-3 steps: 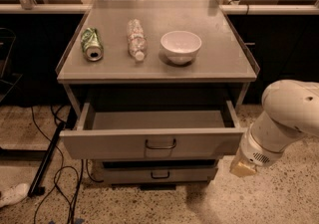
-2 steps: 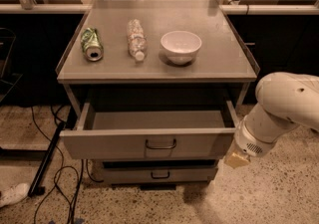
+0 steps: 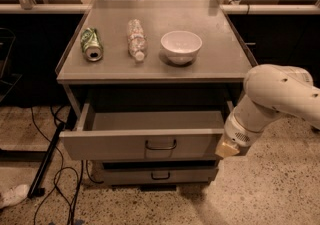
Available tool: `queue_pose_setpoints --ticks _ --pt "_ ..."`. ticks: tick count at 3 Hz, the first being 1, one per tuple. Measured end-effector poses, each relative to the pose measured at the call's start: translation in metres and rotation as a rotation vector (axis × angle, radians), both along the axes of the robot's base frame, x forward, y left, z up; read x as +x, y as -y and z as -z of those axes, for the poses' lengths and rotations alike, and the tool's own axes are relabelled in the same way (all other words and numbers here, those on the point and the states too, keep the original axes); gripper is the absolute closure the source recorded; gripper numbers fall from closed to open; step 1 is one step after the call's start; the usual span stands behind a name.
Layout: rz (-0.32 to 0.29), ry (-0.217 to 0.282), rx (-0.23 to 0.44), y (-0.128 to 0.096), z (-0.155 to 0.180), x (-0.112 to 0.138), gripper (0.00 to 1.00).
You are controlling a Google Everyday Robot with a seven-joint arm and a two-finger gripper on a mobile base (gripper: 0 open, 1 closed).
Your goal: Close top drawer
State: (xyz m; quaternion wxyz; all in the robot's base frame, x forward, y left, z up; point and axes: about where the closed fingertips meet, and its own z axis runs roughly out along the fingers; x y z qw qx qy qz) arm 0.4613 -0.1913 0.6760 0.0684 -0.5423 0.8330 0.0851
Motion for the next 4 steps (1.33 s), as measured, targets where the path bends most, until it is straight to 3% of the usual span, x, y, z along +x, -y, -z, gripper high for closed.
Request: queue_pose_setpoints --ticks 1,2,4 --pt "-0.001 0.008 0.004 -0.0085 0.0109 0.023 1.0" --pt "0.005 0.017 0.011 -0.008 0.0106 0.0307 0.97" --pt "0.005 0.017 0.011 -0.008 0.0106 0.0307 0.51"
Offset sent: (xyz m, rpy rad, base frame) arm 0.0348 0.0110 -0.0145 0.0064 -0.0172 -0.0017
